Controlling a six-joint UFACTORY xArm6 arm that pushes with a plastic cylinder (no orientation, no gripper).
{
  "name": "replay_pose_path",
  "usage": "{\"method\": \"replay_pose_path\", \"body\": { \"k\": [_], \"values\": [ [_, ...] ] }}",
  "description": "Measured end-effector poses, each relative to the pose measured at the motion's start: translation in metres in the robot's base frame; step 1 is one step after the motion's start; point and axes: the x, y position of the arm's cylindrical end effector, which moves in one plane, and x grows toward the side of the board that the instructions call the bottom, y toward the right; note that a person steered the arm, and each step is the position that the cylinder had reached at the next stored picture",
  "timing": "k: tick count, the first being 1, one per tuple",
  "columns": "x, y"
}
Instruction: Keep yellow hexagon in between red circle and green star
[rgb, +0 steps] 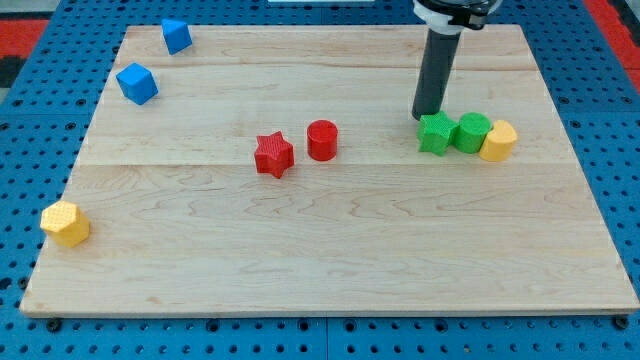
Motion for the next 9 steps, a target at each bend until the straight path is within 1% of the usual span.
{"method": "replay_pose_path", "body": {
  "k": [1,2,3,4,5,6,8,9],
  "values": [
    [-0.004,-0.028],
    [-0.015,-0.072],
    [-0.032,-0.169],
    [-0.023,-0.265],
    [0.034,-0.340],
    [0.077,-0.428],
    [0.165,-0.424],
    [0.180,-0.378]
  ]
}}
